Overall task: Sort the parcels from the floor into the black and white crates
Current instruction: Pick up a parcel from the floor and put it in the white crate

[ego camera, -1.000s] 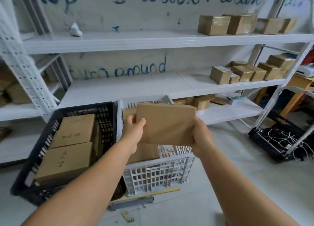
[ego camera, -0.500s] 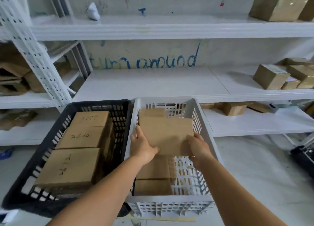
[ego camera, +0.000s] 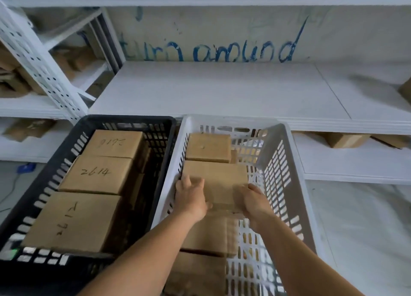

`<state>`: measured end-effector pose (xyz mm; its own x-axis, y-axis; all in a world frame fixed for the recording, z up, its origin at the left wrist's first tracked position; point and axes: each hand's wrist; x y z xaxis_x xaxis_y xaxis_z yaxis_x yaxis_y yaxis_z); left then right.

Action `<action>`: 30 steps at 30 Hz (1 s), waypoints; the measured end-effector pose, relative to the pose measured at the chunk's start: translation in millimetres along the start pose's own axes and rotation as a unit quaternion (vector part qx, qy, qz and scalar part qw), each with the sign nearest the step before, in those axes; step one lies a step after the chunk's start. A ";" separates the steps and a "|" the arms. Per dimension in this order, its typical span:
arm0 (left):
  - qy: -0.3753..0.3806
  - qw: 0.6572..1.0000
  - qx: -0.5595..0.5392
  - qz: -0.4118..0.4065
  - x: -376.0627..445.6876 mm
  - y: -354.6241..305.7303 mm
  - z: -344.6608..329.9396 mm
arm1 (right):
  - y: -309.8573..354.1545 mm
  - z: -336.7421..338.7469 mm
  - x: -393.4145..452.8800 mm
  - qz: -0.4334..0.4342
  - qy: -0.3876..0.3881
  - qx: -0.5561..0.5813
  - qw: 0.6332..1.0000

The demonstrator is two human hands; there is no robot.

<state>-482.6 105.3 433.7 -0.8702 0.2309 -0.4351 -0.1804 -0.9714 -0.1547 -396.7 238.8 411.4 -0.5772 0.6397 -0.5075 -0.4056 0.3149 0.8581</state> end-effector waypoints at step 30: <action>0.075 0.942 -0.275 -0.178 -125.0 10.7 13.5 | 12.1 16.1 -166.3 0.073 -0.150 0.106 0.980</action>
<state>-381.9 65.2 498.5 -0.7176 0.5813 -0.3836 -0.1476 -0.6652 -0.7319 -294.2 147.5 507.4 -0.3699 0.8564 -0.3602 -0.1595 0.3235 0.9327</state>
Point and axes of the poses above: each hand's wrist, its own x-axis towards the middle knuckle, its own z-axis out of the back of the hand, y = z × x, and after that the axes turned 13 degrees about z, right-handed
